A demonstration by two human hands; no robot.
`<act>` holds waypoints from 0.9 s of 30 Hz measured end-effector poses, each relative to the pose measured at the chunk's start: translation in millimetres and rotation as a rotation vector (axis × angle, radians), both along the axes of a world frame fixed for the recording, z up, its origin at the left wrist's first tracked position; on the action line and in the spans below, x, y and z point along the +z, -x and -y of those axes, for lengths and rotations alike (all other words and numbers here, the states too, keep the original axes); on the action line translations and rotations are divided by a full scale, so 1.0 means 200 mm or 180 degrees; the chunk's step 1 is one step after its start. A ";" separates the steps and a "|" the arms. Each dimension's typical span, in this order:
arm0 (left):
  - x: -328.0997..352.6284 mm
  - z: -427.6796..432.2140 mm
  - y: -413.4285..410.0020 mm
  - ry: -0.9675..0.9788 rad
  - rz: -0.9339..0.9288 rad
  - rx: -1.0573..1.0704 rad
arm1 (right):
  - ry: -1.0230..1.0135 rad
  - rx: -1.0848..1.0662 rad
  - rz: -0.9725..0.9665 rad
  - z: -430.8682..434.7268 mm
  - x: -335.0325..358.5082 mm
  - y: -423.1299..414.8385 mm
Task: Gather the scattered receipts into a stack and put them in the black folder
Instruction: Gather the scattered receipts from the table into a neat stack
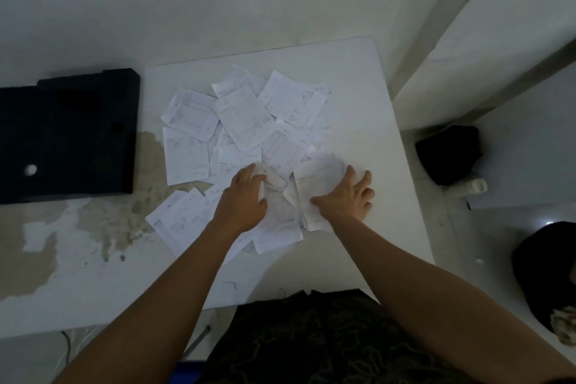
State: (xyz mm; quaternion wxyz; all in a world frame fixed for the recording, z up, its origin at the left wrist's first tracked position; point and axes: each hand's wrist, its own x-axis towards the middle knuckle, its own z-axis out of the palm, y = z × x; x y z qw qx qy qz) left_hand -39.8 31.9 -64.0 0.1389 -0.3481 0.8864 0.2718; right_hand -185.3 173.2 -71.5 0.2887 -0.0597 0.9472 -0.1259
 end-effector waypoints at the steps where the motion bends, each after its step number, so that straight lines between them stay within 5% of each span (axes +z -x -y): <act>1: 0.00 -0.02 -0.02 0.0137 -0.0056 0.0030 | 0.0057 0.0056 0.0011 0.00 0.00 0.01; 5: -0.01 -0.07 -0.11 0.0358 -0.0104 0.0407 | 0.0479 0.0074 0.0153 0.01 0.00 0.03; 11: 0.00 -0.13 -0.27 -0.0019 -0.0192 0.1827 | 0.0392 0.0304 0.0105 0.01 0.01 0.13; 22: -0.04 -0.13 -0.37 -0.0177 0.0118 0.1699 | 0.0087 0.0904 0.0024 0.03 0.03 0.22; 27: -0.04 -0.15 -0.36 -0.0112 0.0158 0.1650 | 0.0506 0.0723 0.0206 0.03 0.03 0.19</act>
